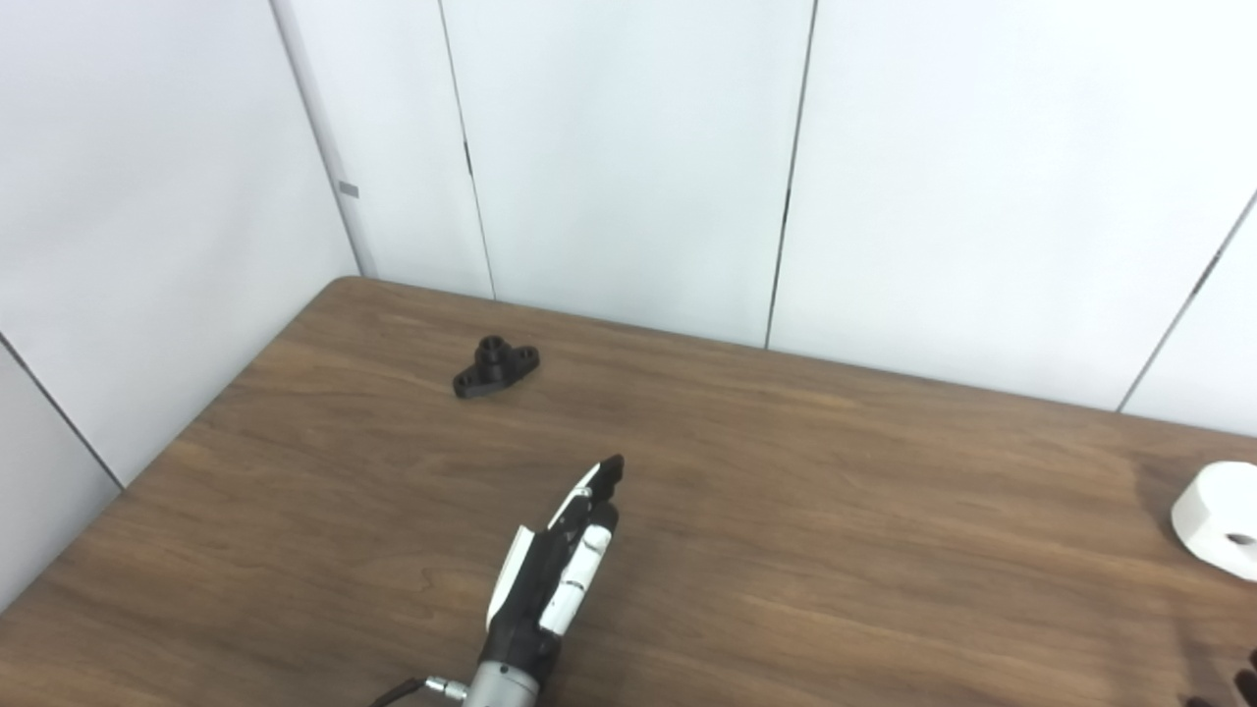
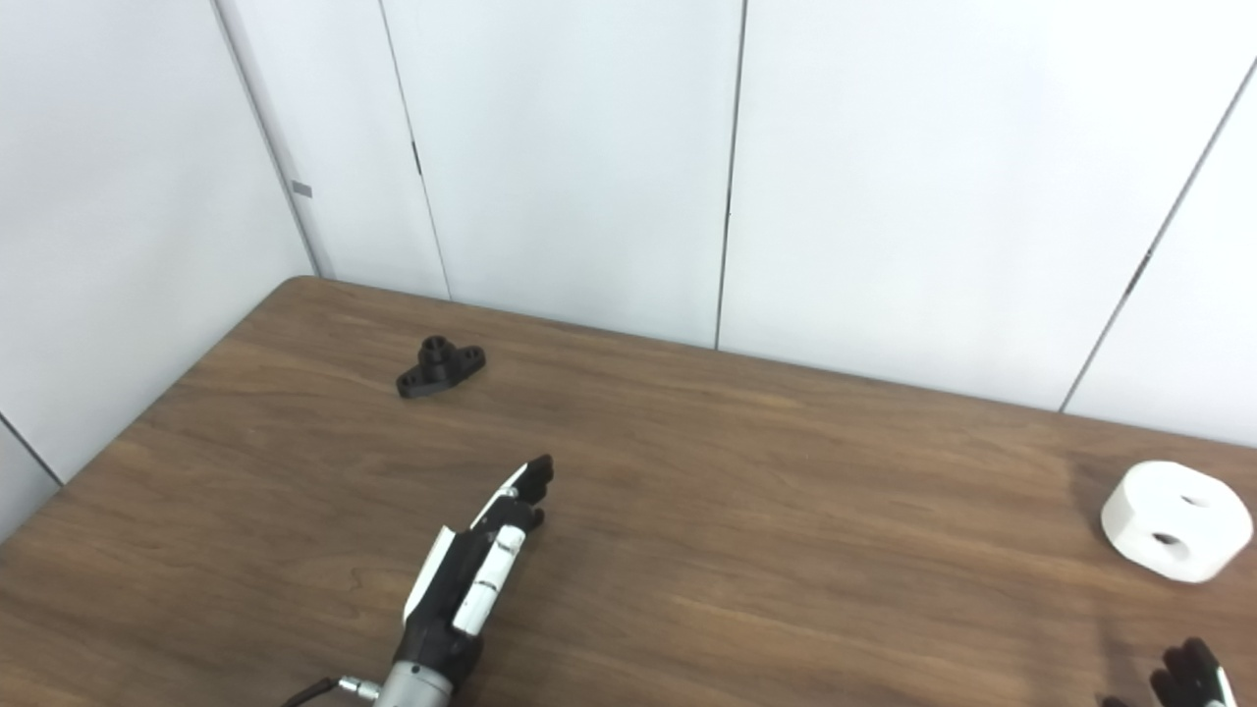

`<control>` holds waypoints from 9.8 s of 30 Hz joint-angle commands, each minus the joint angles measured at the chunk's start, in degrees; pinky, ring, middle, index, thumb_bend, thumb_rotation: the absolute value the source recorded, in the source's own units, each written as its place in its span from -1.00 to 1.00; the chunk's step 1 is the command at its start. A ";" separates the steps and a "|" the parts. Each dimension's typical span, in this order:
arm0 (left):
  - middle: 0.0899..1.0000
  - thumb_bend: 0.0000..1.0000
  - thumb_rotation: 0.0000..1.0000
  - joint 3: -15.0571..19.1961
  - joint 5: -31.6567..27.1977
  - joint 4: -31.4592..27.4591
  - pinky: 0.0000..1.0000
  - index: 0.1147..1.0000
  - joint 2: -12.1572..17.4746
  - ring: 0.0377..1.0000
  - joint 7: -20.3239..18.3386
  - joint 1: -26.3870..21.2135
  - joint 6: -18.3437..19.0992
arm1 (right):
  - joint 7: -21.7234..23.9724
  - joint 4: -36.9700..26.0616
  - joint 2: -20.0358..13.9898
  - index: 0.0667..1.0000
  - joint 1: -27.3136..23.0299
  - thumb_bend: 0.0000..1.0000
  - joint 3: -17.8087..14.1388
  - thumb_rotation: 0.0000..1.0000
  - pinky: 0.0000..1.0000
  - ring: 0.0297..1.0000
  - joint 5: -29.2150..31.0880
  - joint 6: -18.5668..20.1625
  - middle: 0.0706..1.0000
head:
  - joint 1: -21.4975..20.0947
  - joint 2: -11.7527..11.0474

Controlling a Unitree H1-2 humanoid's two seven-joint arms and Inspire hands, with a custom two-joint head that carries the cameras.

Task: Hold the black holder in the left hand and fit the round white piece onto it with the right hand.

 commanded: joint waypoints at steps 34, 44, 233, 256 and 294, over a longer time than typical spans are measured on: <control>1.00 0.90 -0.13 11.80 9.03 -13.31 0.88 0.97 12.50 1.00 -3.58 -9.85 14.10 | -1.54 -1.70 0.41 1.00 0.57 0.37 0.41 0.91 1.00 1.00 -3.17 2.40 1.00 | -4.11 2.06; 0.96 0.98 0.09 14.19 19.11 -8.84 0.88 0.92 20.20 0.96 -3.02 -14.60 16.75 | -1.65 -1.35 0.64 1.00 0.46 0.34 0.89 0.95 1.00 1.00 -4.11 1.98 1.00 | -5.59 2.18; 0.51 0.04 -0.90 -7.26 29.85 21.35 0.56 -0.16 31.07 0.72 -10.90 -32.08 14.57 | -1.29 -5.54 0.70 1.00 2.49 0.21 3.02 1.00 1.00 1.00 -2.77 2.85 1.00 | -11.04 6.63; 0.53 0.04 -0.89 -13.96 33.78 -4.54 0.61 -0.16 27.06 0.74 -21.12 -21.62 8.87 | -3.93 -8.32 2.85 1.00 2.50 0.32 3.53 0.96 1.00 1.00 -5.79 5.18 0.94 | -19.27 12.69; 0.55 0.04 -0.88 -20.25 44.15 -12.27 0.85 -0.16 13.67 0.75 -29.53 -10.55 5.88 | -9.30 -16.79 5.91 1.00 0.41 0.17 8.46 1.00 1.00 0.93 -11.71 14.92 0.91 | -30.68 21.40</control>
